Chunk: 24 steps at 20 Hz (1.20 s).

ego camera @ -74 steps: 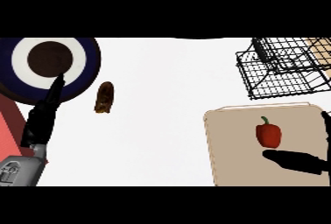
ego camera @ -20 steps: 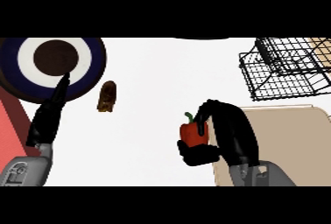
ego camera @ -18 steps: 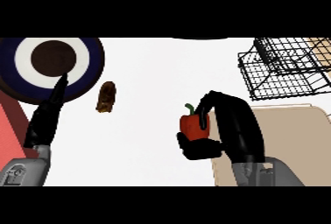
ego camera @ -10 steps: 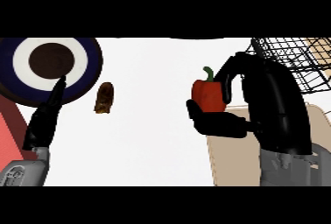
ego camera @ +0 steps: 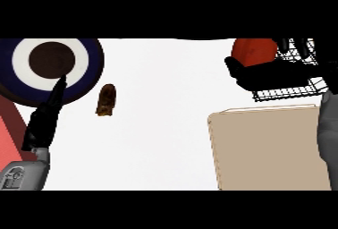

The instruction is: Pick the bell pepper from the tray and place it in the tiered basket

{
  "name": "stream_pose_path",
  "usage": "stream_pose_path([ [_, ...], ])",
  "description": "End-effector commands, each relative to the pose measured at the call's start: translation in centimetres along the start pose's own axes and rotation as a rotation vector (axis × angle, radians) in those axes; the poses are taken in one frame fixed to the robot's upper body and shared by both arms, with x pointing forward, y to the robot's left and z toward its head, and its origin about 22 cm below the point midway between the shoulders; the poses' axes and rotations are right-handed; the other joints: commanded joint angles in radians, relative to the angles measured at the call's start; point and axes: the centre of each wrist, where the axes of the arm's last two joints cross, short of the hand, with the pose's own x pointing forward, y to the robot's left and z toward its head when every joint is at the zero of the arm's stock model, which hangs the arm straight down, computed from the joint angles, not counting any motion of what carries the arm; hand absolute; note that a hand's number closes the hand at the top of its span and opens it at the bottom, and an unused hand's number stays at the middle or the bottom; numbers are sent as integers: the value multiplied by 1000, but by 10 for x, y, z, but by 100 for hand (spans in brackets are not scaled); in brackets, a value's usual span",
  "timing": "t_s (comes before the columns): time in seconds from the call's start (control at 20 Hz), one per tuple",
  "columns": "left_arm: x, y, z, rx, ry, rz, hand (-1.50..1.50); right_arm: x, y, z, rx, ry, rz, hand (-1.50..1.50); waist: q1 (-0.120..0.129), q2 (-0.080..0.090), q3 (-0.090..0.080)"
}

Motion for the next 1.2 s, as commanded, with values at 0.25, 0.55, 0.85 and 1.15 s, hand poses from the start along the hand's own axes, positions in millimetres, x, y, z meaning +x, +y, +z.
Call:
stream_pose_path([
  [0.25, -5, 3, 2, 14, -3, 5, 0, -45, -9, -46, -8, -28, 213, 150, 4, 3, 0],
  [0.55, 3, -5, 5, -10, -20, 3, 0, -64, -21, -79, -98, 42, 485, 150, 21, 5, 0],
  [0.85, 6, 4, -8, 7, 8, -17, 0, -118, -24, -105, -111, 58, 500, 150, 11, 6, 0],
  [1.15, -3, 8, 4, -3, -3, 21, 0, -166, -25, -102, -1, 10, 484, 150, 7, 3, 0],
])
